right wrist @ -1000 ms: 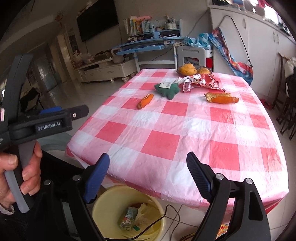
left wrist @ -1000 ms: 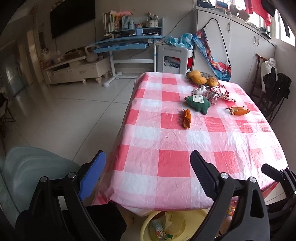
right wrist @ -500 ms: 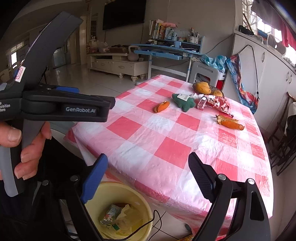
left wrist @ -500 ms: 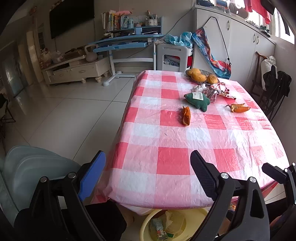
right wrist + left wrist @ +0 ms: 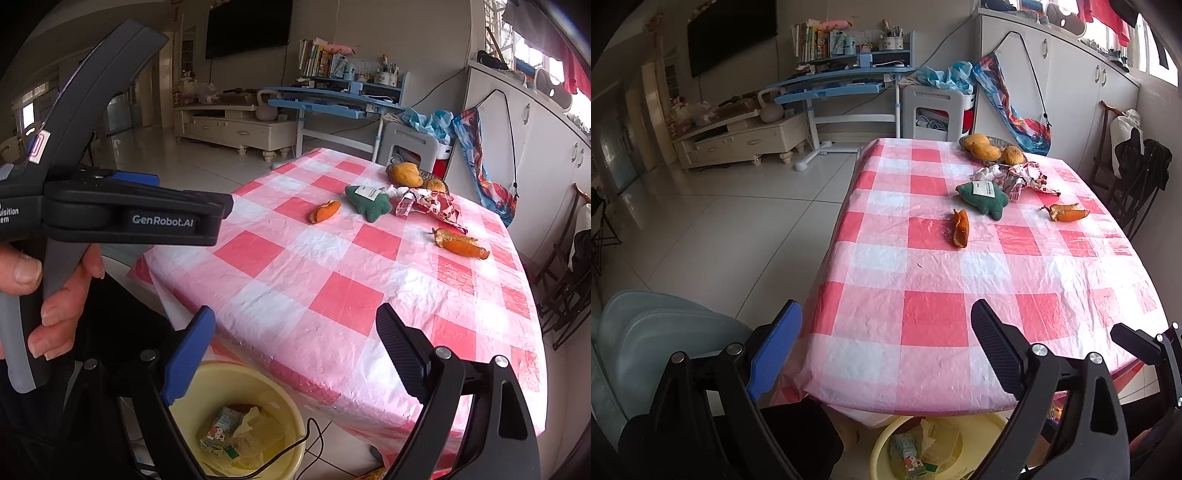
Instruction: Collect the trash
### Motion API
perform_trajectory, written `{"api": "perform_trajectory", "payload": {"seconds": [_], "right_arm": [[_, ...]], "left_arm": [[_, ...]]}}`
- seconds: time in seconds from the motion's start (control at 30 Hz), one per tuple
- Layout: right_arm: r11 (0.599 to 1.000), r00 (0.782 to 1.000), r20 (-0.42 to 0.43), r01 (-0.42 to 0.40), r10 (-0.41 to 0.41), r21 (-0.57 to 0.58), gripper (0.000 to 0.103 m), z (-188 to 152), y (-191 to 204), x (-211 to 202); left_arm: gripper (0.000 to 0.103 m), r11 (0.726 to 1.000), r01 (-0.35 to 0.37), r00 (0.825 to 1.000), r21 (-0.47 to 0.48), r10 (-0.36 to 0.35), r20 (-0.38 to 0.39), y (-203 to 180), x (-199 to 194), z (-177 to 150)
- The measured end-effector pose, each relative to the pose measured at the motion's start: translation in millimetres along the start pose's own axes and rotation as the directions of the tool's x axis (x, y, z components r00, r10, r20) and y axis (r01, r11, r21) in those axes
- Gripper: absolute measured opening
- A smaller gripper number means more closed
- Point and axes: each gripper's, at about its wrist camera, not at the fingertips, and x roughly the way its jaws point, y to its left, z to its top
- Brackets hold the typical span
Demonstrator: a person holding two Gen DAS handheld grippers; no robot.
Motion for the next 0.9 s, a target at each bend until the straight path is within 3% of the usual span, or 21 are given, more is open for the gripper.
{"api": "perform_trajectory", "payload": {"seconds": [0.9], "right_arm": [[1.000,1.000,-0.003,-0.002,0.002,-0.005,0.085,-1.6,2.1,1.8]], "left_arm": [[0.090,1.000,0.001,1.000,0.003,-0.001,-0.007,-3.0,3.2,-1.8]]}}
